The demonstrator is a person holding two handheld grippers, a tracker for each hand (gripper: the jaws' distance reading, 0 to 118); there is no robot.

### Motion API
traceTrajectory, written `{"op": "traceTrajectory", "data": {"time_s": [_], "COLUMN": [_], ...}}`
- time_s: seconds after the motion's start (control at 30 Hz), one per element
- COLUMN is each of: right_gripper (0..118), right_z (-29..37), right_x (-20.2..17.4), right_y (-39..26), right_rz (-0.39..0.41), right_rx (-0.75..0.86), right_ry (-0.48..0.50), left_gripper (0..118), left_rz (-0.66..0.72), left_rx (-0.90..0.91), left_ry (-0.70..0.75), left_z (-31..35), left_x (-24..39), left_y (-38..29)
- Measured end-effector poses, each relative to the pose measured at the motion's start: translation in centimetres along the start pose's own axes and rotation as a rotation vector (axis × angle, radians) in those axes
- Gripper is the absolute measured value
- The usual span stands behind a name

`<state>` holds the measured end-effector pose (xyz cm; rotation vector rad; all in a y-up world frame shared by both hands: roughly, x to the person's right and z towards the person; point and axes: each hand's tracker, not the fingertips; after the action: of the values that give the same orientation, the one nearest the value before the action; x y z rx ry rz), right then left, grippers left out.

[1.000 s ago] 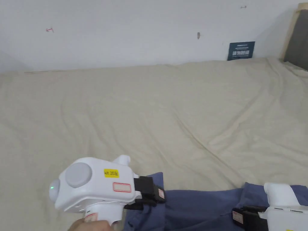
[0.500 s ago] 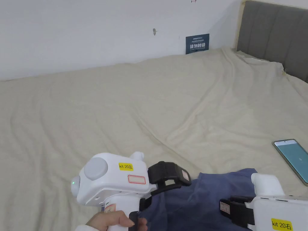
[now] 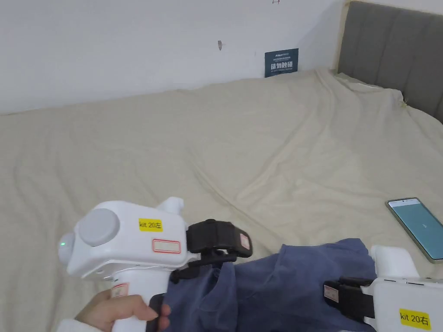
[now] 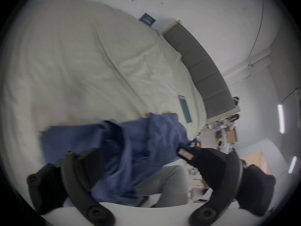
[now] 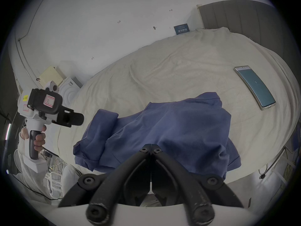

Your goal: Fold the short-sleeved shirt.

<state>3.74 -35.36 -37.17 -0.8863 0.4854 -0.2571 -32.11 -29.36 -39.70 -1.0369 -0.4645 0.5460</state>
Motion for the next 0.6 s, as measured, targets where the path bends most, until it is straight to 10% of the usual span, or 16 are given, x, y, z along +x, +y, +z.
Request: {"op": "traceTrajectory", "data": {"time_s": [0.17,0.6], "right_gripper": [0,0], "right_z": [-0.4,-0.4], "right_x": [-0.6,-0.5], "right_y": [-0.3,-0.6], "right_rz": [0.021,0.021], "right_rx": [-0.016,-0.025], "right_ry": [0.006,0.025], "left_gripper": [18,7], "left_rz": [0.009,0.034], "left_rx": [0.056,-0.105], "left_ry": [0.126,0.188], "left_z": [3.0,-2.5], "left_x": [-2.8,-6.1], "left_y": [-1.2,-4.3]}}
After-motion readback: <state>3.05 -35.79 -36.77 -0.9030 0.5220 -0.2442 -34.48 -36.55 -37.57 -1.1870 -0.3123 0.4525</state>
